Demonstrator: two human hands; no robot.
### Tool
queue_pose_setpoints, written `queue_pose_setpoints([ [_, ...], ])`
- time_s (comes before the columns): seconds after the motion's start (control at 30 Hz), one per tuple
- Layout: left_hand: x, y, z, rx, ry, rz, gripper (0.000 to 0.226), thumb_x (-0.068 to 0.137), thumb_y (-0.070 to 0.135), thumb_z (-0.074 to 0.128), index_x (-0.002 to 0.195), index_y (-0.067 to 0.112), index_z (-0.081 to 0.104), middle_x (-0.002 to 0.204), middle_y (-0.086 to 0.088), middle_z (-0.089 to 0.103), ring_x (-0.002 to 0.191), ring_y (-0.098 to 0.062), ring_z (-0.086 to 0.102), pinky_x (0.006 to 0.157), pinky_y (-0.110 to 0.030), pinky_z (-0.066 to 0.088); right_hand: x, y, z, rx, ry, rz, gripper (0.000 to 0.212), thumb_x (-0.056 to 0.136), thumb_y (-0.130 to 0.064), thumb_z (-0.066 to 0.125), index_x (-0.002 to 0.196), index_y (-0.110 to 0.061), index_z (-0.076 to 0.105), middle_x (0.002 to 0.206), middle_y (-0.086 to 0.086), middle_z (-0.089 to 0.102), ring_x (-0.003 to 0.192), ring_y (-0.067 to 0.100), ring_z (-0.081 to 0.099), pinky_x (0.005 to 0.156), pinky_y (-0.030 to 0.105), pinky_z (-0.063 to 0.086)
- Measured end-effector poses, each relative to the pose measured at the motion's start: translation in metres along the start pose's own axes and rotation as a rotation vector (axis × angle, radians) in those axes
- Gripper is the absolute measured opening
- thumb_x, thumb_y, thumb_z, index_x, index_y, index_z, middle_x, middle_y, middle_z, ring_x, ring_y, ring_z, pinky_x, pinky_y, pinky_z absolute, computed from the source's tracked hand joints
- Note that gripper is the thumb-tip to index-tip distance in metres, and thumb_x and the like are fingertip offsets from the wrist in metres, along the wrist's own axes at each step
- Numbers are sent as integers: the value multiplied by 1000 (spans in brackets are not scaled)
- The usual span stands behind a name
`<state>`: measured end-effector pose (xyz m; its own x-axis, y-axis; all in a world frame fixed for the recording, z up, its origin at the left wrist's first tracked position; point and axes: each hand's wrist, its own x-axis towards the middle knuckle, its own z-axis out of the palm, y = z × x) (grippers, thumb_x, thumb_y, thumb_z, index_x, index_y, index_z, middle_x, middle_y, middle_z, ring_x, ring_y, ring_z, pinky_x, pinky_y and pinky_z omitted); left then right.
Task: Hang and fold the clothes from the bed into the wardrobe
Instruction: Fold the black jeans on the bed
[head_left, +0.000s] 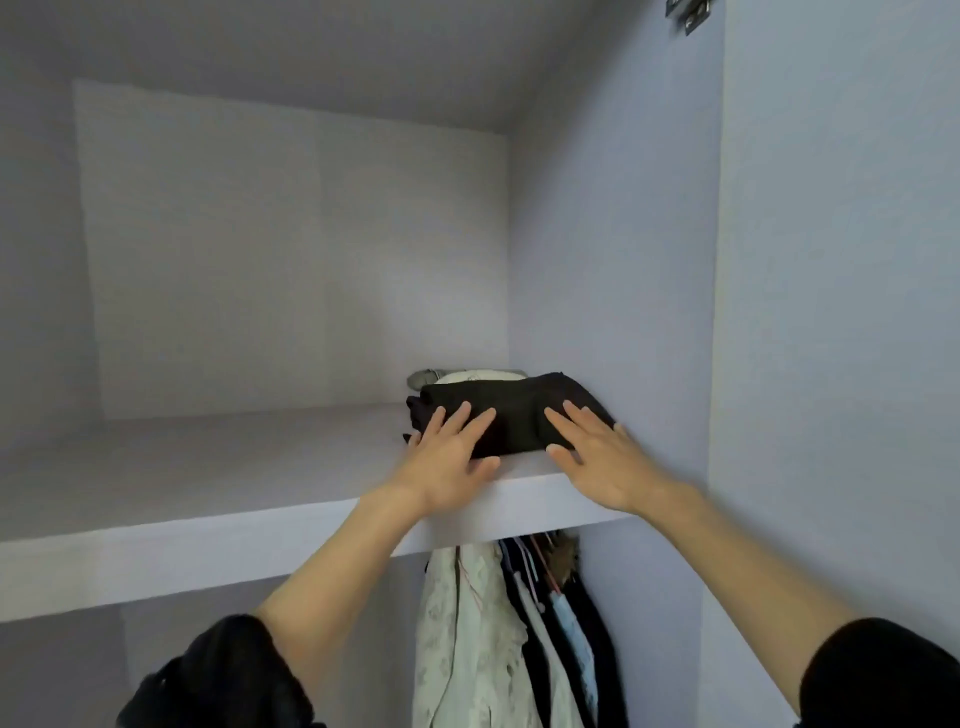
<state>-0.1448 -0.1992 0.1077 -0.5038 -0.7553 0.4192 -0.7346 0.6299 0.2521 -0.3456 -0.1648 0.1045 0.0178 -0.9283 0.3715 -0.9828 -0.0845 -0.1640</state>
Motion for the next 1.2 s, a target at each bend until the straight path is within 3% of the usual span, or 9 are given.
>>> queue_pose_setpoints([
  [0.1,-63,23,22,-351,281,218,53,99,20,42,148,27,22,150,14,19,142,-3,11,114,-18,11,-64,-22,1,112,113,45,55,101,-32,36,151,-22,16,159,-1,9,144,20,15,116,38,20],
  [0.17,-103,36,40,-412,286,258,51,99,17,43,146,26,26,144,17,26,138,0,20,108,-8,12,-113,-37,5,151,196,106,51,100,-30,39,148,-18,25,155,1,23,139,23,28,111,38,29],
  [0.33,-184,55,81,-473,-81,270,47,98,22,45,143,22,33,146,5,38,133,-9,35,104,-16,26,-238,-59,34,175,130,291,46,99,-30,40,143,-18,35,146,5,40,129,25,43,104,37,37],
  [0.47,-246,87,102,-580,-300,303,42,97,20,47,139,20,41,127,8,50,116,-6,47,89,-14,35,-345,-65,63,215,6,466,42,98,-28,42,138,-15,42,138,10,49,121,29,50,100,38,40],
  [0.67,-354,174,164,-650,-685,418,35,96,16,50,131,18,48,113,1,56,105,-14,56,91,-19,43,-537,-64,78,116,-155,775,43,99,-30,41,142,-23,38,138,4,51,121,25,51,97,33,41],
  [0.8,-418,265,198,-688,-880,586,29,96,14,50,123,23,53,109,2,59,99,-15,58,77,-4,41,-665,-57,52,112,-137,1064,40,98,-27,42,137,-21,43,133,9,55,118,30,53,97,38,43],
  [0.93,-474,360,206,-713,-1012,744,30,97,12,48,126,10,54,113,-7,62,102,-18,59,82,-13,44,-773,-59,13,92,-75,1246,42,99,-28,41,140,-20,40,128,6,59,117,27,54,97,35,43],
  [1.1,-575,488,218,-755,-1184,912,21,94,21,54,115,25,58,116,-4,62,112,-21,59,95,-26,44,-924,-71,-36,95,15,1482,41,100,-31,40,140,-23,38,130,0,57,117,24,54,95,34,43],
  [1.2,-618,539,220,-689,-1284,999,30,98,25,48,126,22,55,126,5,56,119,-10,52,96,-19,40,-988,-78,-49,101,71,1583,41,99,-31,40,139,-22,40,128,0,60,115,23,55,92,36,46],
])
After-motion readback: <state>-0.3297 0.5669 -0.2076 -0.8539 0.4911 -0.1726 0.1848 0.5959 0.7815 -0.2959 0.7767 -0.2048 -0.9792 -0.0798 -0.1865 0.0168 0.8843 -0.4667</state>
